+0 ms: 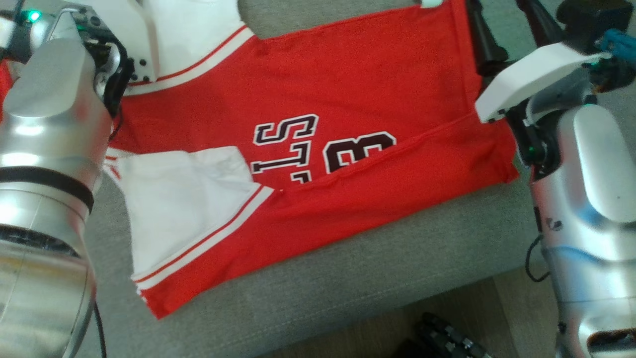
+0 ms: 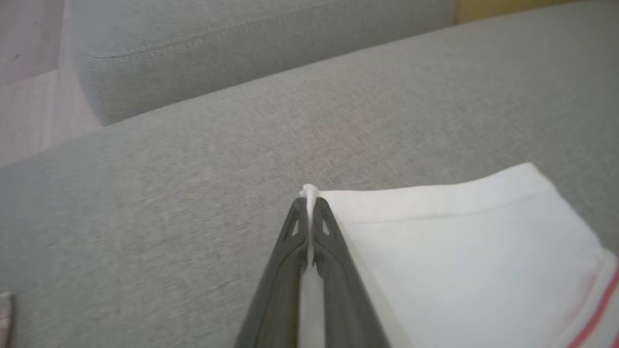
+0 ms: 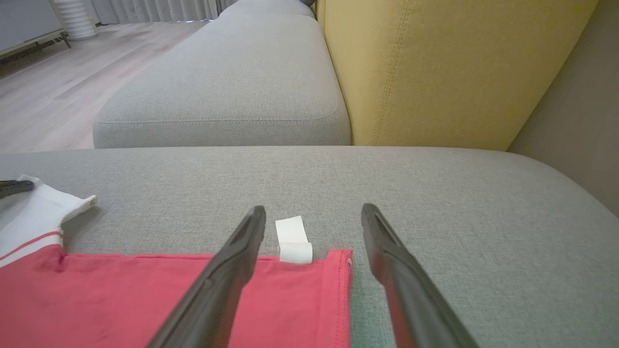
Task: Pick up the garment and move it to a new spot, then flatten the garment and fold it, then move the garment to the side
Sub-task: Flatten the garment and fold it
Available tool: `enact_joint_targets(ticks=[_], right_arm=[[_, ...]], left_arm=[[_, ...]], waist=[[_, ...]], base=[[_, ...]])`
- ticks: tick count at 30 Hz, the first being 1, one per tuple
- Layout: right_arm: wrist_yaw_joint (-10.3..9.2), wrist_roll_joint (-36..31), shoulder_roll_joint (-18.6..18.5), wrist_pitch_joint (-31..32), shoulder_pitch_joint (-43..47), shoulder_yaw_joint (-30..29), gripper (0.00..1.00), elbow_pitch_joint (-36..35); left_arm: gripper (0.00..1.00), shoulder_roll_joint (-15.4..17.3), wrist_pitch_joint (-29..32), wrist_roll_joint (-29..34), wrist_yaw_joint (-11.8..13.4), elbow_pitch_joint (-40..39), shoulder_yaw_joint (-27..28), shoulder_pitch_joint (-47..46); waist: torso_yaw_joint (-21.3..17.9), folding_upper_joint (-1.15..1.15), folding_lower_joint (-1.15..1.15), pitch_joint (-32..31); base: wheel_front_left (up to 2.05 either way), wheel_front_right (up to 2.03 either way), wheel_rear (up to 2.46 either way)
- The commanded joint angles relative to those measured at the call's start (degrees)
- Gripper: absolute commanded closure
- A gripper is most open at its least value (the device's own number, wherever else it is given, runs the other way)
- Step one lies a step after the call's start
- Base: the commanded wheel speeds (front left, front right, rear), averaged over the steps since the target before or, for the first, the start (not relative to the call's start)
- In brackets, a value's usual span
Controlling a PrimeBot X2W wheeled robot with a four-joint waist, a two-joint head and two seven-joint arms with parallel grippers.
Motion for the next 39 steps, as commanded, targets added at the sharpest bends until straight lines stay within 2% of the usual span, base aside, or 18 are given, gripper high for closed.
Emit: enact_joint_targets(ticks=[1, 8, 17, 24, 33, 34, 35, 39], right_arm=[[-0.04, 0.14, -0.22, 0.16, -1.99, -0.50, 0.00, -0.82], [-0.04, -0.93, -3.23, 2.31, -5.10, -3.08, 0.00, 6.15], [-0.04, -2.58, -7.16, 7.02, -10.23, -5.74, 0.00, 21.47], [-0.04, -4.18, -8.16, 6.47, -13.87, -5.25, 0.00, 29.47], [-0.04, -6.67, -8.53, 4.76, -17.58, -5.14, 0.00, 36.55], [-0.04, -6.72, -8.49, 4.73, -17.91, -4.94, 0.07, 37.22], [-0.04, -6.62, -8.37, 4.51, -18.22, -4.64, 1.00, 37.74], [-0.04, -5.49, -8.05, 2.16, -19.90, -4.42, 1.00, 38.70]], left_arm=[[1.00, 1.78, -2.19, -0.67, 0.40, -1.39, 1.81, -2.84], [1.00, -0.17, -7.24, -0.41, -0.47, -2.87, 0.83, -3.47], [1.00, -3.88, -9.73, -0.09, -1.95, -5.26, -1.76, -3.13], [1.00, -5.26, -9.87, -0.35, -2.39, -7.48, -3.23, -3.31], [1.00, -4.21, -9.56, -0.62, -2.23, -8.49, -3.78, -3.78], [1.00, -4.12, -9.53, -0.69, -2.20, -8.53, -3.80, -3.81], [1.00, -4.03, -9.51, -0.76, -2.15, -8.56, -3.81, -3.81], [1.00, -3.47, -9.84, -1.16, -1.57, -8.63, -3.58, -3.87]], waist=[[1.77, 0.00, 0.00, -0.86], [6.49, 0.00, 0.00, -2.38], [11.78, 0.00, 0.00, -2.51], [12.62, 0.00, 0.00, -1.32], [12.15, 0.00, 0.00, -0.27], [12.16, 0.00, 0.00, -0.21], [12.16, 0.00, 0.00, -0.19], [11.96, 0.00, 0.00, -0.27]], base=[[0.00, 0.00, 0.00], [0.00, 0.00, 0.00], [0.00, 0.00, 0.00], [0.00, 0.00, 0.00], [0.00, 0.00, 0.00], [0.00, 0.00, 0.00], [0.00, 0.00, 0.00], [0.00, 0.00, 0.00]])
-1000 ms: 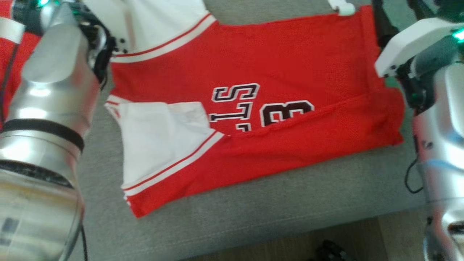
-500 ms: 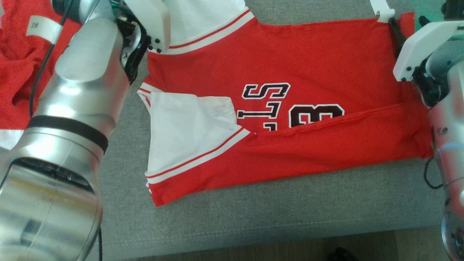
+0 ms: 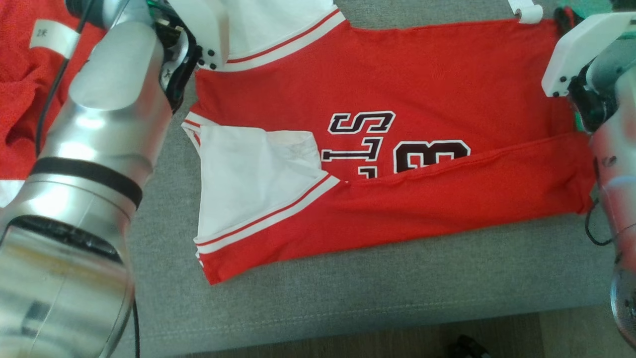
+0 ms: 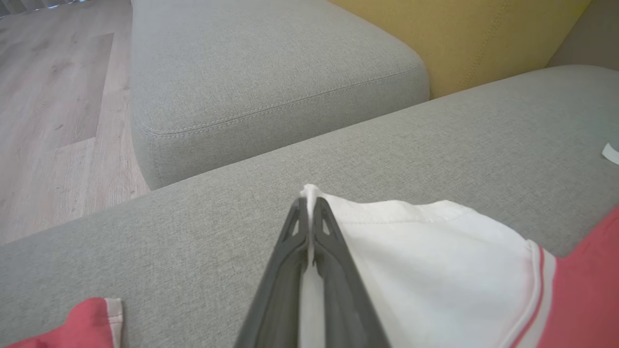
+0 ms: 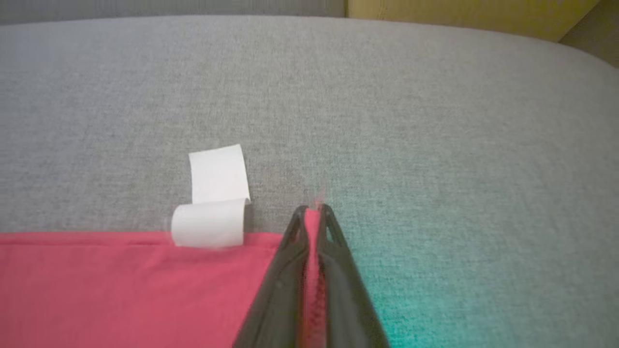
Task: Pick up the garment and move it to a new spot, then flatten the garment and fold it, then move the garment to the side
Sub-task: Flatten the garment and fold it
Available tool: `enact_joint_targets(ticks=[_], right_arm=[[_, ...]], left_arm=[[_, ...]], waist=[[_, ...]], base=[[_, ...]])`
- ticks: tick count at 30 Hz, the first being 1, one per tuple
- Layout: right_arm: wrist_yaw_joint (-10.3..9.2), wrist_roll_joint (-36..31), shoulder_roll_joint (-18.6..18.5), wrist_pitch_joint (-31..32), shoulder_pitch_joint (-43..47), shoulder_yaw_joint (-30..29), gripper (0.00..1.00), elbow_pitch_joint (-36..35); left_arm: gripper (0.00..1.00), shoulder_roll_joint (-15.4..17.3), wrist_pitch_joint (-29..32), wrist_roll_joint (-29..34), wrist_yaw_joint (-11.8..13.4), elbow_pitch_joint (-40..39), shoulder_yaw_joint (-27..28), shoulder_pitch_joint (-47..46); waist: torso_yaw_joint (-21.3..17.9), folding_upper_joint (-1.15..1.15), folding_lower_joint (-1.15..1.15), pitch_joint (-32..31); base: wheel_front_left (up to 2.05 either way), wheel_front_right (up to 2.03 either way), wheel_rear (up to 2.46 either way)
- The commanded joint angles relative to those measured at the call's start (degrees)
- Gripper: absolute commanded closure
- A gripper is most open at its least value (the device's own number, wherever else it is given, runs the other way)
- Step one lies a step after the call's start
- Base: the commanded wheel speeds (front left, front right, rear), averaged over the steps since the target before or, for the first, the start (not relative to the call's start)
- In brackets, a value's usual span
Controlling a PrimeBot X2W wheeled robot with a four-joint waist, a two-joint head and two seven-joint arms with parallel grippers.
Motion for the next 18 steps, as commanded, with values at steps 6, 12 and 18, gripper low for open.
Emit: enact_joint_targets(ticks=[6, 12, 18], right_arm=[[-0.04, 1.74, 0.00, -6.47, -3.65, 0.52, 1.00, -0.95], [-0.04, 2.41, 0.09, -12.19, -6.71, -0.65, 1.00, -0.34], [-0.04, 2.04, 0.66, -17.46, -9.38, -1.79, 1.00, 0.27]], left_arm=[[1.00, 3.42, -2.10, -1.24, 2.01, -2.31, 2.12, -4.80], [1.00, 4.20, -3.96, -1.82, 3.71, -3.22, 3.28, -6.59], [1.00, 4.64, -5.06, -1.89, 4.97, -4.13, 4.04, -8.13]], waist=[[-0.48, 0.00, 0.00, -0.15], [-0.82, 0.00, 0.00, -0.06], [-1.21, 0.00, 0.00, 0.08]], base=[[0.00, 0.00, 0.00], [0.00, 0.00, 0.00], [0.00, 0.00, 0.00]])
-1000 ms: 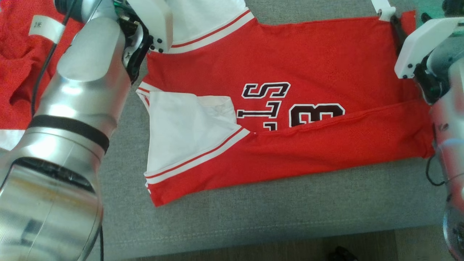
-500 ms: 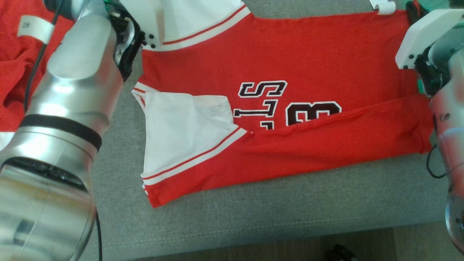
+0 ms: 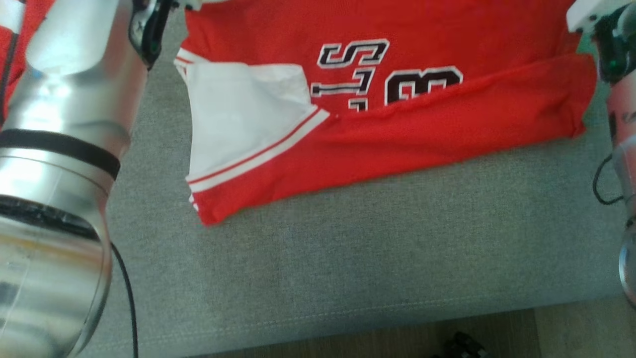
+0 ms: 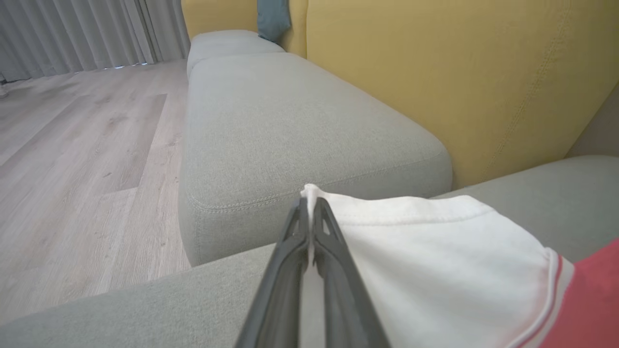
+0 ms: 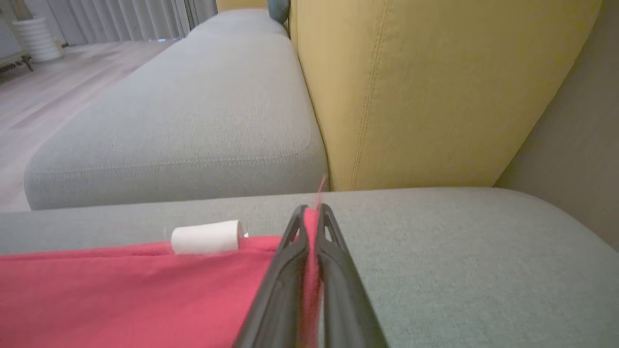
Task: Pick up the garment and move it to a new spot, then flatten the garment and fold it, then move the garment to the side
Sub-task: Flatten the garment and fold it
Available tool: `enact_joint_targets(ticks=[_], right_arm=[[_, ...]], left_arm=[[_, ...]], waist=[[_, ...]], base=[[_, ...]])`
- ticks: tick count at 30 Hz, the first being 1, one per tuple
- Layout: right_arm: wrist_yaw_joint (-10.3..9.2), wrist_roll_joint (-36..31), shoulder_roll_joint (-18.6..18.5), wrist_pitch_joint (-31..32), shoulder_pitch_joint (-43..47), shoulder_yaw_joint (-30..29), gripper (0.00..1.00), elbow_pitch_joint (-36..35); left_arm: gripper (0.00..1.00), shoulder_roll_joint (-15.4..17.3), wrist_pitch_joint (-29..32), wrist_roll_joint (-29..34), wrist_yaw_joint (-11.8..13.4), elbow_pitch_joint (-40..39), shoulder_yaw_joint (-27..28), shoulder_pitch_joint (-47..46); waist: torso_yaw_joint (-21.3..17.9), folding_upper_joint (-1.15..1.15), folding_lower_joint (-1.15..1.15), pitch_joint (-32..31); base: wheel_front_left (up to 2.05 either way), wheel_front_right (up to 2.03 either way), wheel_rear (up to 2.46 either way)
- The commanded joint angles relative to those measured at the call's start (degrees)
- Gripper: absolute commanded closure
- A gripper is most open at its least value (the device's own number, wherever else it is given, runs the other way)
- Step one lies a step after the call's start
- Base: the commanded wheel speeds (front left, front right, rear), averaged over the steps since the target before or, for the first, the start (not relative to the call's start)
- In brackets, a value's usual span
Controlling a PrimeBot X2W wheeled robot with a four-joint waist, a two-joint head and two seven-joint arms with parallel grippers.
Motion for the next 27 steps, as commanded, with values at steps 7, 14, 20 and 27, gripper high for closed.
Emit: enact_joint_targets(ticks=[7, 14, 20, 27], right_arm=[[-0.04, -0.48, 2.03, -7.24, -4.30, -1.24, 1.00, 0.05], [-0.04, 0.62, 2.40, -8.14, -2.92, -0.04, 1.00, 3.01], [-0.04, 2.99, 2.02, -7.02, -0.41, 2.54, 1.00, 5.22], [-0.04, 7.62, 0.13, -3.10, 5.77, 7.58, 1.00, 6.03]], left_arm=[[1.00, 2.83, -1.20, -0.26, 1.60, -3.86, 2.74, -4.22], [1.00, 3.68, -1.24, 0.65, 0.37, -5.56, 2.37, -1.29], [1.00, 3.48, -1.25, 1.70, -0.07, -9.17, 1.82, 2.64], [1.00, 4.38, -1.25, 2.92, 0.55, -16.24, 0.19, 11.94]], waist=[[-0.28, 0.00, 0.00, 0.09], [-0.06, 0.00, 0.00, -0.86], [1.07, 0.00, 0.00, -3.41], [3.11, 0.00, 0.00, -8.40]], base=[[0.00, 0.00, 0.00], [0.00, 0.00, 0.00], [0.00, 0.00, 0.00], [0.00, 0.00, 0.00]])
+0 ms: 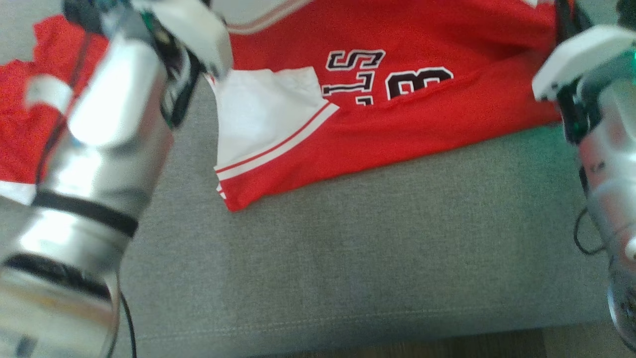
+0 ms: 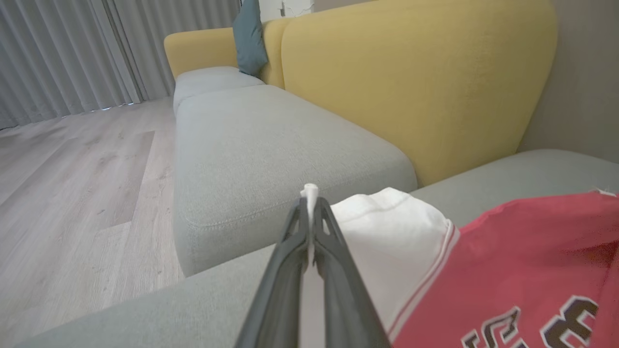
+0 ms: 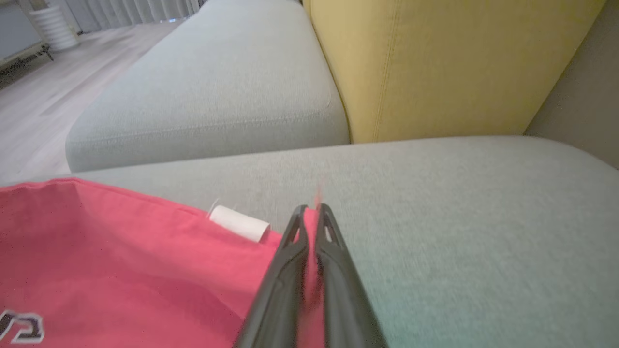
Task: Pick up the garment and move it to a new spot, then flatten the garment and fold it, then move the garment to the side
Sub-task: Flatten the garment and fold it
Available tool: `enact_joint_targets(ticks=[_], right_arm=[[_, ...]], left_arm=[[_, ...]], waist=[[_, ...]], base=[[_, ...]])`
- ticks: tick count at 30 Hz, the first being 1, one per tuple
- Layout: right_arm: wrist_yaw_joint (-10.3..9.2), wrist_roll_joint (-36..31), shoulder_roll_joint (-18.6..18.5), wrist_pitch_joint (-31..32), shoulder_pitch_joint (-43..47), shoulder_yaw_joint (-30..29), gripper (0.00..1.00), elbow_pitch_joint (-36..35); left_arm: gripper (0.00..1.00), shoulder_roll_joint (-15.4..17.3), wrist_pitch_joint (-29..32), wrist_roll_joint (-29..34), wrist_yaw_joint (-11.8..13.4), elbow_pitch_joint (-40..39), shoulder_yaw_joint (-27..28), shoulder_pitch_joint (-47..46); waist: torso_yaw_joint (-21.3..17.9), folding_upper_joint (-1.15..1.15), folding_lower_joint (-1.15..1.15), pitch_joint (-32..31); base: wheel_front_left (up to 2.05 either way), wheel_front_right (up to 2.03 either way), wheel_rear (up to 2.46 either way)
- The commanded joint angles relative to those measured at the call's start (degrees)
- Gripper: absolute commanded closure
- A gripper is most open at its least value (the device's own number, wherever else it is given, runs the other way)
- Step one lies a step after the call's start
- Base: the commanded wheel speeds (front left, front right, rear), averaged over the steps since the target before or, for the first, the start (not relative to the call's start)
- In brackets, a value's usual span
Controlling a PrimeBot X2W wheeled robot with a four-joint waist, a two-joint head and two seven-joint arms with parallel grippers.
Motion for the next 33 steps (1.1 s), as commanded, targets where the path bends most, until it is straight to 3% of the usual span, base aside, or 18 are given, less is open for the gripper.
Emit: enact_joint_targets(ticks=[1, 8, 20, 30, 31, 32, 33], right_arm=[[-0.04, 1.35, -0.92, 0.91, 1.47, 1.90, 1.00, -1.42], [-0.04, 6.20, -4.67, 6.54, 7.65, 5.99, 1.00, -2.52], [-0.04, 10.85, -9.72, 15.81, 13.83, 11.66, 1.00, -6.11], [-0.04, 12.65, -11.46, 20.17, 16.83, 15.36, 1.00, -9.77], [-0.04, 12.68, -11.62, 20.24, 17.03, 15.51, 0.69, -9.98], [-0.04, 12.68, -11.81, 20.41, 17.29, 15.60, 0.00, -10.04], [-0.04, 12.64, -11.97, 20.46, 17.53, 15.70, 0.00, -10.18]], left_arm=[[1.00, 2.51, -0.47, 0.49, 0.12, -3.26, 0.23, 1.36], [1.00, 5.23, 4.62, 0.80, 0.94, -15.35, -3.96, 13.84], [1.00, 12.88, 15.27, 0.68, 5.21, -35.87, -8.08, 28.69], [1.00, 15.30, 19.84, 0.21, 6.63, -38.74, -10.37, 33.62], [1.00, 15.17, 19.84, 0.04, 6.79, -38.36, -10.43, 33.95], [0.98, 15.04, 19.74, -0.04, 7.00, -37.92, -10.49, 34.23], [0.51, 14.90, 19.67, -0.09, 7.24, -37.40, -10.56, 34.50]], waist=[[1.39, 0.00, 0.00, -2.56], [3.06, 0.00, 0.00, -6.60], [3.15, 0.00, 0.00, -9.58], [2.15, 0.00, 0.00, -9.87], [2.09, 0.00, 0.00, -10.00], [2.04, 0.00, 0.00, -10.19], [2.01, 0.00, 0.00, -10.41]], base=[[0.00, 0.00, 0.00], [0.00, 0.00, 0.00], [0.00, 0.00, 0.00], [0.00, 0.00, 0.00], [0.00, 0.00, 0.00], [0.00, 0.00, 0.00], [0.00, 0.00, 0.00]])
